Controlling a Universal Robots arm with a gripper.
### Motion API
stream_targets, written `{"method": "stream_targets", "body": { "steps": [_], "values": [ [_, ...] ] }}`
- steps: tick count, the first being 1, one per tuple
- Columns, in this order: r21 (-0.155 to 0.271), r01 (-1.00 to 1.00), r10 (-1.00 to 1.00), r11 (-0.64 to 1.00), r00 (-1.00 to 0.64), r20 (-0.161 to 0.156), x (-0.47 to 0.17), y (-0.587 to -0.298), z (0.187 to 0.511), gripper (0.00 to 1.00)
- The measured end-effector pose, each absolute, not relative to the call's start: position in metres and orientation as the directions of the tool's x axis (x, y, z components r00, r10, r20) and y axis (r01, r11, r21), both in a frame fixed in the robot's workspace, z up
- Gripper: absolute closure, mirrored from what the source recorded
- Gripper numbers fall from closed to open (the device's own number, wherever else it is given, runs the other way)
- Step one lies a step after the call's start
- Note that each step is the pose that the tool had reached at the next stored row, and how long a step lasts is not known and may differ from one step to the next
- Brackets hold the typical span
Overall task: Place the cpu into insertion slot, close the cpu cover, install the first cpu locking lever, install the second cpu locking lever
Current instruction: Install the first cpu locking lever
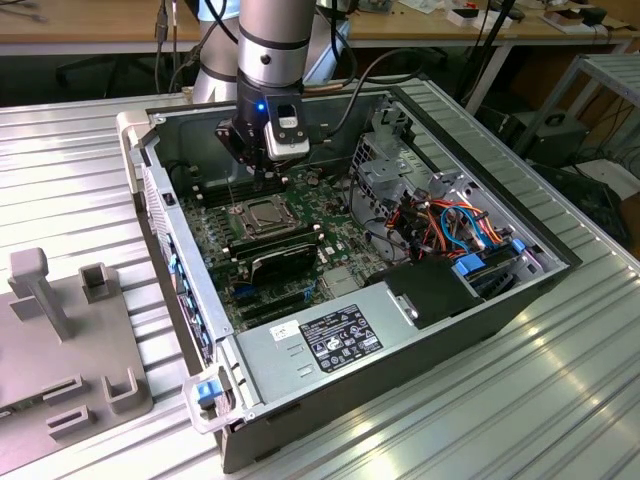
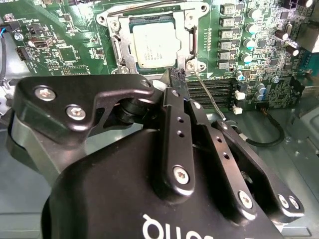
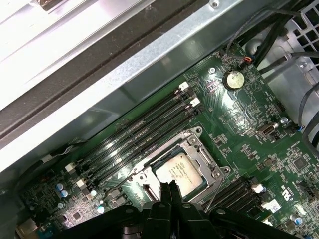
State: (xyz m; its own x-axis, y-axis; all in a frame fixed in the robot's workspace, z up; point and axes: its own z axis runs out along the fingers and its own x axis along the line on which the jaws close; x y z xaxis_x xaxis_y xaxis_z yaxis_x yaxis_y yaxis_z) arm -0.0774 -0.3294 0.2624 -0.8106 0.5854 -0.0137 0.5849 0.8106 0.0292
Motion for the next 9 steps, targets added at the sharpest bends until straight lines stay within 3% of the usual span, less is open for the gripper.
{"method": "stream_targets", "body": {
  "steps": [9],
  "values": [
    [0.029,0.582,0.582,0.813,-0.813,-0.014,-0.0774,-0.3294,0.2624,0.89]
  ]
}}
